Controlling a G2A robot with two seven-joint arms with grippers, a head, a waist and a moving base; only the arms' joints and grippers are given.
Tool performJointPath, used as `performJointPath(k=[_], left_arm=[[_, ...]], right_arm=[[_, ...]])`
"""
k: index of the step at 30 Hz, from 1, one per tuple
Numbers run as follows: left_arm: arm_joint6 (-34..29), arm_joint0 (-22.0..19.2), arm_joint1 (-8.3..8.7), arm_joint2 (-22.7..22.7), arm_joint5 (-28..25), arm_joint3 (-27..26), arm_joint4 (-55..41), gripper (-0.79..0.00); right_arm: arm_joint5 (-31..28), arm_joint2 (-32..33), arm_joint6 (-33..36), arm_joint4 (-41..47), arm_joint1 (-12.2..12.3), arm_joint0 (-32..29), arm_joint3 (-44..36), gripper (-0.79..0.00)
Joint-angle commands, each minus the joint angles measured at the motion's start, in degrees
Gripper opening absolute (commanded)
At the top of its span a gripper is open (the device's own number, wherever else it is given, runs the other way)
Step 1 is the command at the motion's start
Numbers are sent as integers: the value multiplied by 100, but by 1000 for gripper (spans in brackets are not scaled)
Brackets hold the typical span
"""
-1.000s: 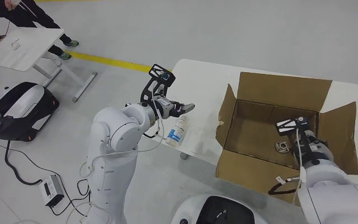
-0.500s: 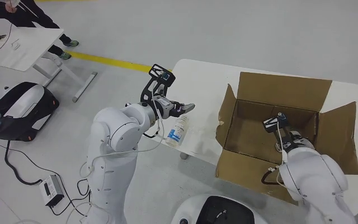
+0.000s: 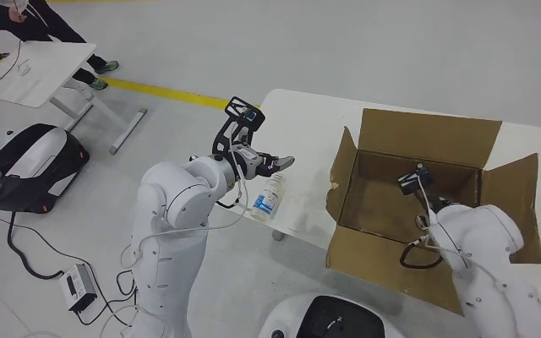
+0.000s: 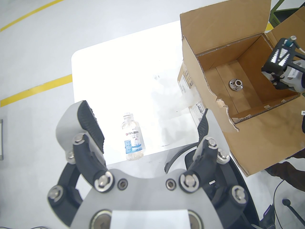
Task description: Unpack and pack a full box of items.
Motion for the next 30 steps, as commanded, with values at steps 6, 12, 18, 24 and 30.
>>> performJointPath(k=[6,12,18,24,30], left_arm=[[0,0,0,0,0,0,0,0],[0,0,0,0,0,0,0,0],[0,0,0,0,0,0,0,0],[0,0,0,0,0,0,0,0],[0,0,0,0,0,0,0,0]], right_arm=[[-280,-245,29,439,-94,673,1334,-785],[-234,-501,29,313,-152,889,1907,-785],[-172,-611,29,376,-203,1005,2260,-690],[-164,-601,29,403,-215,1037,2330,-471],[-162,-567,29,441,-219,1051,2410,-437]])
